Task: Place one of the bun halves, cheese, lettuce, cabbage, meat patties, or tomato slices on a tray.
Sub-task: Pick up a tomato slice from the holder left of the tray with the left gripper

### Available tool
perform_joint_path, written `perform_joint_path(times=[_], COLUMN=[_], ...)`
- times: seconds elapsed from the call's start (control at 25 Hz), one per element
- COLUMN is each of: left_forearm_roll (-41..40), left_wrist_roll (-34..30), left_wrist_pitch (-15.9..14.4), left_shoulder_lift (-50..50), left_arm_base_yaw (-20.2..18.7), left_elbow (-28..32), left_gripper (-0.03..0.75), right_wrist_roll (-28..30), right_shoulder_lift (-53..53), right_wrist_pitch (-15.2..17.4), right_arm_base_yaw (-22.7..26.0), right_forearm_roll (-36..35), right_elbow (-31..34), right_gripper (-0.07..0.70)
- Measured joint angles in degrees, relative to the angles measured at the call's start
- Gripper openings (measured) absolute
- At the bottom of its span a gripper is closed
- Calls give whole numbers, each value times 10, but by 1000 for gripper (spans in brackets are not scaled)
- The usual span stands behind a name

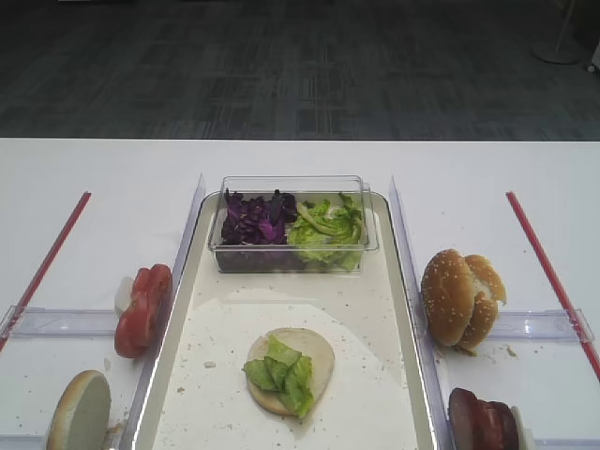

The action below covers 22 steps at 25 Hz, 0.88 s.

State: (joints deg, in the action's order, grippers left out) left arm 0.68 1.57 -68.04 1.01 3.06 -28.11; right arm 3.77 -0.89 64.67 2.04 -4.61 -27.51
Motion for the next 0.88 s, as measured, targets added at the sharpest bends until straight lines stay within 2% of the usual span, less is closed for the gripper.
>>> perform_joint_path(times=[0.4, 0.6, 0.88], left_forearm_roll=[13, 32, 41], left_wrist_roll=[-23, -26, -27], left_wrist_pitch=[-2, 3, 52], left_shoulder_lift=[-11, -110, -285], left_arm_base_yaw=[0, 0, 0], left_elbow=[-4, -26, -74], left_gripper=[490, 490, 490], right_wrist_roll=[0, 0, 0], right_shoulder_lift=[0, 0, 0], right_wrist_pitch=[0, 0, 0], right_arm_base_yaw=[0, 0, 0], right_forearm_roll=[0, 0, 0], right_elbow=[0, 0, 0], right_gripper=[445, 445, 445])
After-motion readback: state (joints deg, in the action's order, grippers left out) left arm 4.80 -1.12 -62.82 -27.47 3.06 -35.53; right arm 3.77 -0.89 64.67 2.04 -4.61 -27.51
